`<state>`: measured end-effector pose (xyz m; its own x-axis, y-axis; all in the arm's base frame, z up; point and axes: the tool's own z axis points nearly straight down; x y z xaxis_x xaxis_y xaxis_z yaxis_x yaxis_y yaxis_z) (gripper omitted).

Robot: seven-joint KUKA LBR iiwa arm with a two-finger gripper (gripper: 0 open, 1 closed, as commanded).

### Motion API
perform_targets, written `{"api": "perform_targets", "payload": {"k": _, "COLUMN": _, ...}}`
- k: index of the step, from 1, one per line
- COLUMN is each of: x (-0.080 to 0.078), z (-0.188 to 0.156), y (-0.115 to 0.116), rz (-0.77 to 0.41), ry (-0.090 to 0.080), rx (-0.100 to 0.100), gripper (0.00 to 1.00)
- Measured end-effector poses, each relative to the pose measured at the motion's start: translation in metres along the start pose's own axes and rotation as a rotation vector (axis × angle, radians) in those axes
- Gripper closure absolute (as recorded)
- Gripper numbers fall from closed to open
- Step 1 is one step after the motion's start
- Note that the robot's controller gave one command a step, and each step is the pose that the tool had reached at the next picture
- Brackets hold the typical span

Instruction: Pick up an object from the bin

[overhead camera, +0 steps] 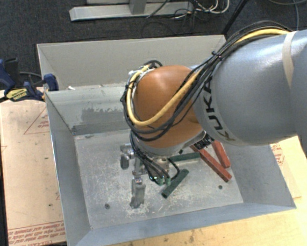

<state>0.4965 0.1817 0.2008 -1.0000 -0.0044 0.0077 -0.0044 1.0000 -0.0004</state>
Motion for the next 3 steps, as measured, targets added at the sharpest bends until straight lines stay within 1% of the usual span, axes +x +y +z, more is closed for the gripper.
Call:
{"api": "perform_targets", "payload": {"k": 1, "x": -0.049, "z": 0.115, "y": -0.052, "rz": -0.272, "ry": -0.004, "rx": 0.001, "gripper": 0.0}}
{"api": "perform_targets", "payload": {"k": 2, "x": -0.053, "z": 0.131, "y": -0.144, "rz": -0.2, "ry": -0.008, "rx": 0.002, "gripper": 0.0}}
{"api": "perform_targets", "payload": {"k": 3, "x": -0.06, "z": 0.06, "y": -0.219, "rz": -0.175, "ry": -0.018, "rx": 0.005, "gripper": 0.0}}
